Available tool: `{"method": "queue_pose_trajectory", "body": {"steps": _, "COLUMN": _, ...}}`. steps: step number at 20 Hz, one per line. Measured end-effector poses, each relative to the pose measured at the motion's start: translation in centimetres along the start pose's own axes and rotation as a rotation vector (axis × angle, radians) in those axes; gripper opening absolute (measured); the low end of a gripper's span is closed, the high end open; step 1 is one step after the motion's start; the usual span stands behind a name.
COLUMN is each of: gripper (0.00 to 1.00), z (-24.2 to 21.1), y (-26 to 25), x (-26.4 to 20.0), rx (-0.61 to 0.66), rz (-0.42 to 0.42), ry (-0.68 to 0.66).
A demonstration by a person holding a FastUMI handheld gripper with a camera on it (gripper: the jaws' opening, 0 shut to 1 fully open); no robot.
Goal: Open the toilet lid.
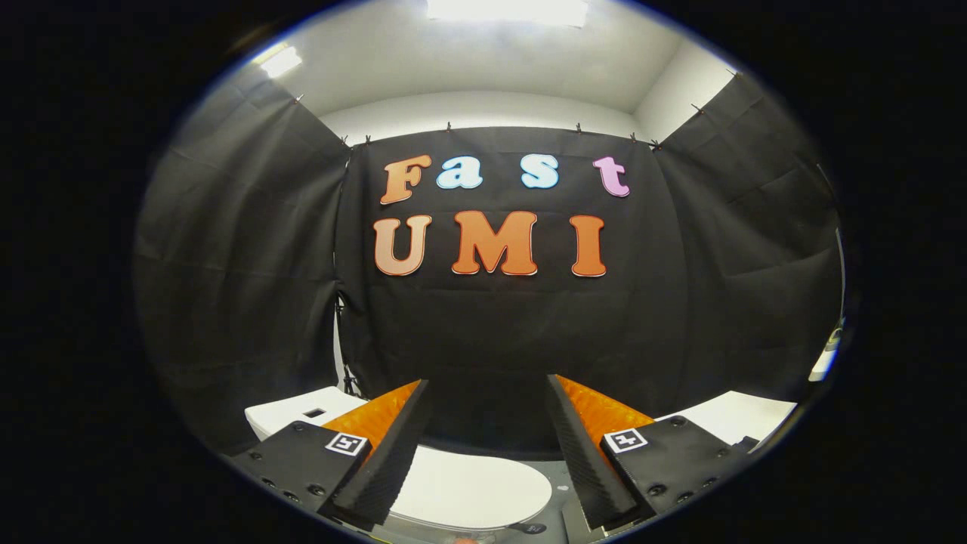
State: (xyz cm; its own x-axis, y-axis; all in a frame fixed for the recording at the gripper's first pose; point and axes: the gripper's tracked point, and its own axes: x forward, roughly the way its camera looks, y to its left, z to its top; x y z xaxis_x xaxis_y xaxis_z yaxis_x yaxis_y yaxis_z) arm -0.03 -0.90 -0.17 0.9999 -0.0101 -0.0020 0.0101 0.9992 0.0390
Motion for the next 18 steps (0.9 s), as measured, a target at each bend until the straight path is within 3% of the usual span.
{"method": "queue_pose_trajectory", "body": {"steps": 10, "gripper": 0.98, "z": -1.7, "y": -1.6, "x": 0.3, "rx": 0.062, "rz": -0.034, "ry": -0.014}}
{"method": "queue_pose_trajectory", "body": {"steps": 18, "gripper": 0.99, "z": -7.9, "y": -3.7, "x": 1.1, "rx": 0.205, "rz": -0.084, "ry": 0.027}}
